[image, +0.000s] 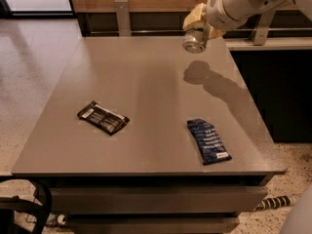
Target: Place 7up can upright
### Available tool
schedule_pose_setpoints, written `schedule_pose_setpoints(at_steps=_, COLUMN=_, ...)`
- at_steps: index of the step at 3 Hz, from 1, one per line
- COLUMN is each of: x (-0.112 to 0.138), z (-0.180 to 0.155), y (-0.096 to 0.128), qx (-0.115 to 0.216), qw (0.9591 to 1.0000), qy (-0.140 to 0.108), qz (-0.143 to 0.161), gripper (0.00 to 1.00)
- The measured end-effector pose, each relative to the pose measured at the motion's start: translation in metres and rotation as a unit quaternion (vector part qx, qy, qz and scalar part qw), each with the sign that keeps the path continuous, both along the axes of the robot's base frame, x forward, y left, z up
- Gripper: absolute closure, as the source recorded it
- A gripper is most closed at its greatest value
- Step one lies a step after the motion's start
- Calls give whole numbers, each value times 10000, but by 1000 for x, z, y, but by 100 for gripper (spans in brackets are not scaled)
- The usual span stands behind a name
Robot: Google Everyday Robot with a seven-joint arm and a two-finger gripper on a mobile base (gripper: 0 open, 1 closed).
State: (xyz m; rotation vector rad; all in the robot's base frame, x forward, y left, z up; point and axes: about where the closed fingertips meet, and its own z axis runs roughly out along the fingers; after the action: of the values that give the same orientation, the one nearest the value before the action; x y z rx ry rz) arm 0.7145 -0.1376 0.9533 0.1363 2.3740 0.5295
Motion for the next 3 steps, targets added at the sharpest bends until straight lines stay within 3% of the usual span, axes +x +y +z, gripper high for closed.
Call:
schedule_pose_setpoints(at_steps=1, x=4, z=9, y=4, qx=355, qw=9974, qy=-472, qz=425, gripper=100)
schedule_pose_setpoints(at_steps=2, x=4, z=11, y=20, qx=194, qw=9899, qy=-887, qz=1086, gripper=100)
schedule_pose_setpoints(at_steps=3, x=2, z=7, y=30, qx=-266, qw=9767, qy=-1295, qz=1688, gripper=100)
